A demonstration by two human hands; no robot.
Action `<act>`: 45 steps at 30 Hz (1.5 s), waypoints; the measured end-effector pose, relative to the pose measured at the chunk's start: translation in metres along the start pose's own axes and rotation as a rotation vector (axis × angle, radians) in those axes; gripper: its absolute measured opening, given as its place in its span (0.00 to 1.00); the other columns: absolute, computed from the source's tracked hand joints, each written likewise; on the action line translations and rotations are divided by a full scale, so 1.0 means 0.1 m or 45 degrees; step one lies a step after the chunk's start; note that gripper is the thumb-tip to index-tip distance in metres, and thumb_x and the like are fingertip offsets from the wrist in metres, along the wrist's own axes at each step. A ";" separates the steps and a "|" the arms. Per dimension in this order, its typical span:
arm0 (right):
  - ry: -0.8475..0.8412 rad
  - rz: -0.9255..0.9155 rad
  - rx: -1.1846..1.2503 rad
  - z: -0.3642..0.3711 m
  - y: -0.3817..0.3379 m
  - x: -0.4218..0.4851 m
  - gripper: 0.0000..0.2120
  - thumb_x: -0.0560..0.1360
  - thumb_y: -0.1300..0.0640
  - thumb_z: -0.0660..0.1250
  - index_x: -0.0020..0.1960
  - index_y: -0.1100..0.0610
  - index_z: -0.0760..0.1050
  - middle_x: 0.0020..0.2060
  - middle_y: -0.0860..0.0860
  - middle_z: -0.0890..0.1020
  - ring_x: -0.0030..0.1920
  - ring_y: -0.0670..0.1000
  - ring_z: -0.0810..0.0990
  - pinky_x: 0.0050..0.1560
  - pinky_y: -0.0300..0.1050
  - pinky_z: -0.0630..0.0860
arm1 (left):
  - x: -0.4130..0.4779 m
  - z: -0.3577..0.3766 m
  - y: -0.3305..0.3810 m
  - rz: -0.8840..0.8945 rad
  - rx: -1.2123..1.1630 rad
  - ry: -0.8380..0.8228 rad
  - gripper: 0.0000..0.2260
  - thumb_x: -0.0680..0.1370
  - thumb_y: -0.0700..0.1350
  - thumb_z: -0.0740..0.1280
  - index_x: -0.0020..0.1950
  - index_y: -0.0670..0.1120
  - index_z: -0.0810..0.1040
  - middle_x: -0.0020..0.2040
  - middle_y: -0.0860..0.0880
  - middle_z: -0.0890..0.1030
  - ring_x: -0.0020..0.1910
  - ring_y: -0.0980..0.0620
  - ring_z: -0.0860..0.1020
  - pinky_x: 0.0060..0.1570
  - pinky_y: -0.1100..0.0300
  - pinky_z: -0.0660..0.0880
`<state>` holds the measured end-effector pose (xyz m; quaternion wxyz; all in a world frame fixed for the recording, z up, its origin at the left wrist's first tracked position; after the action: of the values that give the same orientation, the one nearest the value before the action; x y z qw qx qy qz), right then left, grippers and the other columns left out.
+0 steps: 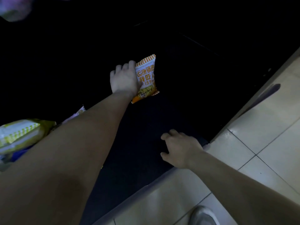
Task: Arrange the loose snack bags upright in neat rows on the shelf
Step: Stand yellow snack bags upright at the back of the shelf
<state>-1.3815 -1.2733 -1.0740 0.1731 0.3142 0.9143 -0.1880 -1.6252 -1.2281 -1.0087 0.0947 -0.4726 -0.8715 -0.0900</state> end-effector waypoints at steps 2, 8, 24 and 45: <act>0.035 -0.005 0.006 -0.04 0.01 -0.04 0.26 0.78 0.43 0.63 0.72 0.52 0.65 0.66 0.54 0.70 0.62 0.57 0.72 0.56 0.54 0.74 | -0.04 -0.06 -0.02 0.031 -0.025 -0.012 0.34 0.72 0.56 0.72 0.74 0.48 0.63 0.71 0.45 0.70 0.70 0.41 0.65 0.65 0.45 0.63; 0.069 0.004 0.010 -0.41 -0.17 -0.24 0.28 0.78 0.43 0.64 0.73 0.52 0.64 0.67 0.54 0.69 0.64 0.58 0.72 0.59 0.56 0.74 | -0.56 -0.66 -0.40 0.126 0.038 -0.140 0.36 0.72 0.58 0.71 0.76 0.49 0.62 0.72 0.45 0.68 0.70 0.42 0.65 0.66 0.46 0.64; 0.150 -0.308 -0.255 -1.18 -2.12 -0.69 0.31 0.75 0.39 0.66 0.73 0.51 0.65 0.66 0.52 0.71 0.62 0.56 0.74 0.56 0.55 0.76 | -2.96 -2.09 -2.45 -0.123 0.093 -0.549 0.29 0.77 0.59 0.65 0.76 0.52 0.62 0.72 0.48 0.68 0.68 0.45 0.69 0.60 0.51 0.73; -0.141 -0.351 -0.499 -0.09 -2.70 0.43 0.43 0.59 0.32 0.77 0.67 0.49 0.67 0.62 0.50 0.70 0.59 0.52 0.68 0.55 0.53 0.72 | -3.12 -1.77 -2.86 -0.039 -0.128 -0.547 0.22 0.78 0.56 0.65 0.71 0.54 0.68 0.67 0.51 0.71 0.67 0.48 0.69 0.61 0.49 0.71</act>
<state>-1.5881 -1.4445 -1.0217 0.2532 0.1360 0.9567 -0.0458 -1.6842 -1.6768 -0.9352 -0.1182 -0.4718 -0.8732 -0.0322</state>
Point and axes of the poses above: each hand's wrist, its own x-axis towards the middle knuckle, its own z-axis out of the palm, y = z × x, the point moved 2 cm from there along x, towards the middle knuckle
